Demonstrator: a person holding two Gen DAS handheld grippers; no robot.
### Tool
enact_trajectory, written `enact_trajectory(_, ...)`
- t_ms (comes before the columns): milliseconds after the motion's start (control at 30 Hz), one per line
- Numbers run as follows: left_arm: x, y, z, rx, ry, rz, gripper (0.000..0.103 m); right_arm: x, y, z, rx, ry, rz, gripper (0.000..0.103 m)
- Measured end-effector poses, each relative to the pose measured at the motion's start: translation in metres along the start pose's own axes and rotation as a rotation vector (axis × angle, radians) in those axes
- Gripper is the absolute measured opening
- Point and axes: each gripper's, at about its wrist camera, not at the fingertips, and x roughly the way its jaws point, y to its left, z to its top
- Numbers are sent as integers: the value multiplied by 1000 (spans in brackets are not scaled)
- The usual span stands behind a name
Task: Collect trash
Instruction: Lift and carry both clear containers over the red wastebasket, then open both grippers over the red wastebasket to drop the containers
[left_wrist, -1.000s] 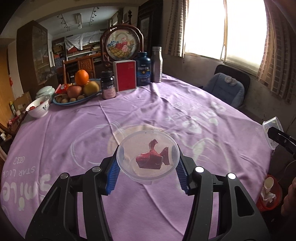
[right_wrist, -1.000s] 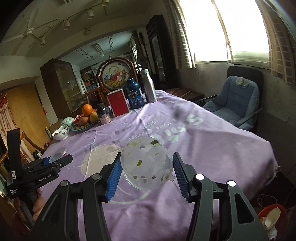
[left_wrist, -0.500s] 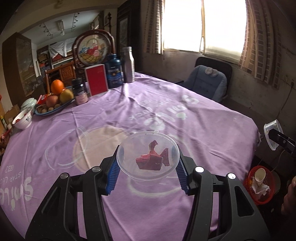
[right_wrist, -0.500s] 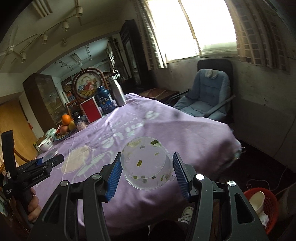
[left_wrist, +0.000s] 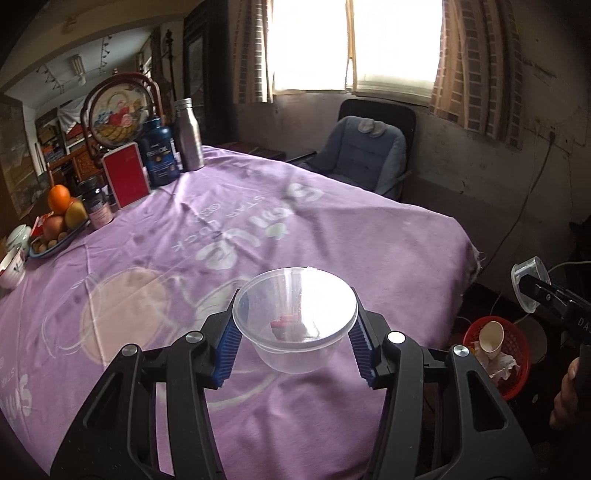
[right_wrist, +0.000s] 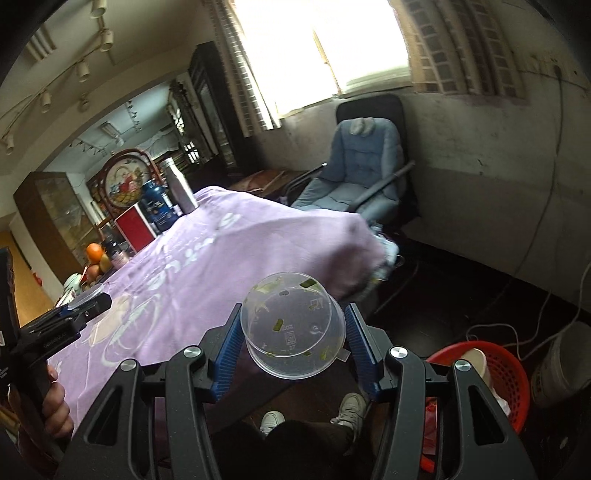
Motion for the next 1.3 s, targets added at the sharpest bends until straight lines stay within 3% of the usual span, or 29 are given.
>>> enact_trajectory(700, 30, -130, 3, 196, 57, -189, 52, -39, -111, -35, 118, 24, -243, 54)
enact_trajectory(900, 37, -182, -9, 296, 80, -290, 52, -24, -154, -59, 168, 143, -343, 59)
enact_trajectory(1000, 48, -208, -18, 340, 123, -346, 52, -34, -168, -64, 235, 107, -326, 71)
enact_trajectory(1300, 72, -265, -36, 426, 203, -432, 52, -71, -184, -57, 301, -37, -327, 75)
